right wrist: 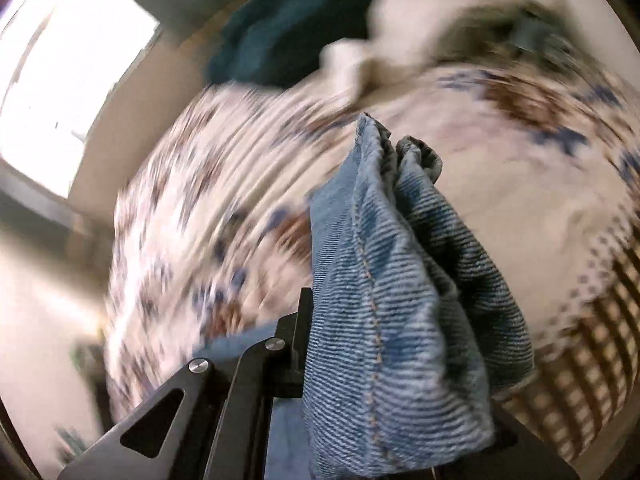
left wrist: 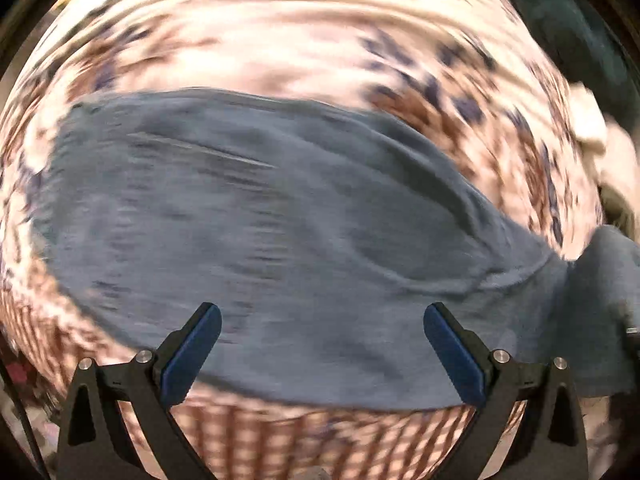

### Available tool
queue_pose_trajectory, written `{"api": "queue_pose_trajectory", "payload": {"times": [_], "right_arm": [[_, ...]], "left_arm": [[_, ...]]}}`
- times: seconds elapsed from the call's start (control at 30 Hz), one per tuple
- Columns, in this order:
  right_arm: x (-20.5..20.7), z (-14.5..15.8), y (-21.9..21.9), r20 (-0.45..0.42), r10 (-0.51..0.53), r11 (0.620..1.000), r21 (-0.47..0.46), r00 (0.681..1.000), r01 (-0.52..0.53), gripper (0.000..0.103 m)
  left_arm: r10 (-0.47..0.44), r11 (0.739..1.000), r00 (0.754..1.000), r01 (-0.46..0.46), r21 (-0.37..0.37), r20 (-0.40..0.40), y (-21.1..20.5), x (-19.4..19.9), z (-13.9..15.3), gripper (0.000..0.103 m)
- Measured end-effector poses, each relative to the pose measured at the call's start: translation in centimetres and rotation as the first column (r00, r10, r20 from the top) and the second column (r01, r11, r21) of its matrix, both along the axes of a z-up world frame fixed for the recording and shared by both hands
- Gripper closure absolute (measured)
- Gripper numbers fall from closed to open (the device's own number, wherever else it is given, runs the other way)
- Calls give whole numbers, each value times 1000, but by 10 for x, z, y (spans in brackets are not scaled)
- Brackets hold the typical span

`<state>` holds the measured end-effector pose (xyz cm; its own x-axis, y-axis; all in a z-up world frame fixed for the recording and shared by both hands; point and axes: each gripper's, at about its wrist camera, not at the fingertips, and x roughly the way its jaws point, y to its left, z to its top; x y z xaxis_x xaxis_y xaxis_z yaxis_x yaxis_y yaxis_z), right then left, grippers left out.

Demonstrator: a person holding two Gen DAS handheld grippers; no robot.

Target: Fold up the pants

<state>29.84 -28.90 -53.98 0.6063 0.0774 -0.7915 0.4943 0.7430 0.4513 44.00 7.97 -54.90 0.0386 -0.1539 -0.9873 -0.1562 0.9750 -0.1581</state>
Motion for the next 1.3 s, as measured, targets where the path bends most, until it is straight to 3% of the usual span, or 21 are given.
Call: {"api": "queue_pose_trajectory", "payload": {"times": [0.1, 0.23, 0.3, 0.33, 0.43, 0.47, 0.5, 0.53, 0.57, 0.6, 0.7, 0.8, 0.93, 1.0, 1.07, 1.13, 1.17, 1.2, 1.3], "right_arm": [[32, -24, 104, -65, 183, 979, -77, 981, -187, 97], [53, -71, 220, -178, 353, 913, -150, 919, -380, 97], [59, -99, 257, -261, 383, 880, -189, 886, -436, 96], [59, -108, 266, -295, 381, 875, -189, 876, -445, 91], [52, -118, 291, -372, 404, 834, -225, 835, -504, 83], [54, -117, 290, -381, 426, 823, -213, 821, -527, 78], [53, -112, 285, -363, 464, 825, -157, 808, -544, 57], [52, -107, 277, -338, 493, 829, -98, 802, -551, 23], [48, -99, 267, -286, 527, 835, 2, 800, -550, 15], [41, -88, 254, -221, 549, 834, 87, 806, -544, 14], [24, -52, 223, -117, 563, 822, 189, 818, -538, 14], [8, -33, 185, -132, 492, 866, 170, 860, -469, 14], [-7, -54, 111, -244, 314, 943, 196, 918, -270, 14], [-12, -70, 81, -298, 245, 963, 185, 922, -196, 14], [-12, -87, 65, -370, 238, 970, 130, 898, -204, 14], [-14, -112, 58, -522, 244, 966, 53, 818, -254, 14], [-16, -124, 55, -590, 249, 959, 38, 768, -282, 14], [-20, -134, 50, -624, 254, 955, 42, 739, -293, 14], [-34, -145, 32, -620, 263, 964, 129, 739, -234, 14]], "left_arm": [[45, 998, 999, -44, -41, 19, 29, -41, 11, 0], [96, 995, 995, -96, 4, 29, 75, -32, -4, 1], [124, 992, 992, -124, 2, 29, 95, -29, -6, 1], [125, 992, 992, -125, -6, 29, 98, -27, -7, 1], [106, 993, 994, -104, -59, 30, 94, -18, -9, 1], [92, 991, 995, -89, -98, 28, 86, -14, -11, 1], [80, 990, 997, -76, -121, 24, 79, -11, -12, 1], [68, 987, 997, -64, -145, 22, 77, -12, -9, 1], [53, 983, 998, -49, -174, 22, 68, -10, -9, 1], [36, 979, 999, -31, -203, 20, 56, -8, -9, 1], [-20, 963, 1000, 21, -268, 4, 26, -5, -8, 1], [-78, 947, 997, 68, -314, -20, -6, -1, -14, 1], [-182, 956, 983, 170, -237, -30, -44, -1, -34, 1], [-248, 961, 968, 240, -139, -44, -58, -6, -48, 1], [-307, 951, 950, 308, 6, -56, -64, -17, -60, 1], [-393, 908, 917, 399, 125, -71, -67, -34, -69, 0], [-415, 895, 906, 423, 145, -78, -67, -40, -68, 0], [-428, 882, 899, 438, 171, -92, -64, -47, -65, 0], [-423, 879, 896, 442, 180, -138, -54, -64, -60, 0]]}}
